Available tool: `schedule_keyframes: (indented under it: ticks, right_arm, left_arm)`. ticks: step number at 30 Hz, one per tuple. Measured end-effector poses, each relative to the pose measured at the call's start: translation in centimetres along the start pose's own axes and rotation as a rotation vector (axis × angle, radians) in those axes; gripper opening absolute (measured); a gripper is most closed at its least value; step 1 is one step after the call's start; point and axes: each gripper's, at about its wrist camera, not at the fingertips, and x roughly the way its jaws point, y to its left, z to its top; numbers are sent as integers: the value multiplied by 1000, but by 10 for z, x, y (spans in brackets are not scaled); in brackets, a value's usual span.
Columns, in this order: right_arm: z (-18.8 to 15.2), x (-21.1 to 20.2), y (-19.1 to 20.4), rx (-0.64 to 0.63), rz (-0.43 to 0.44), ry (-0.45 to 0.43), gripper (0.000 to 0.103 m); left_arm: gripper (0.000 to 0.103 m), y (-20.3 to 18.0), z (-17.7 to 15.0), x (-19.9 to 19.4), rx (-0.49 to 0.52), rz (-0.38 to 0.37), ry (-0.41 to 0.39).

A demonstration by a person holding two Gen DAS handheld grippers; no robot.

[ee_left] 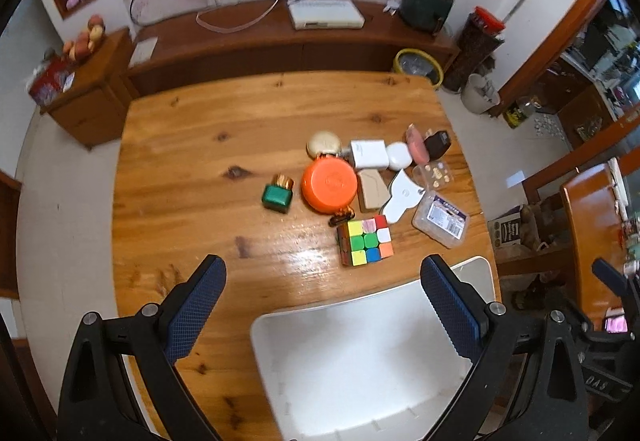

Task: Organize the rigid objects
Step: 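Grasp the Rubik's cube with the left tool while the right tool grasps the clear plastic box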

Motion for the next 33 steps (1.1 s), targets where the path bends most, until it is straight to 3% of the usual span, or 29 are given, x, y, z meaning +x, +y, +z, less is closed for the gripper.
schedule_keyframes:
  ticks: [6,13,22,30,33]
  right_arm:
    - [30,52,-15,-85,44,47,101]
    - [50,128,-18,-241,118,115,101]
    - [48,205,-7,-414,175,198,101]
    - [39,240,-1,-480,174,245,101]
    - [40,250,0,-474,173,265,91]
  left_arm:
    - [98,-9,3,46,-84,21,86]
    - [98,-27,2,101,-130,104,149]
    - [98,-45,-6,160,-185,168,224]
    - [98,-45,-13,187,-216,206,277]
    - [98,-38,-15,194,-258,203,291]
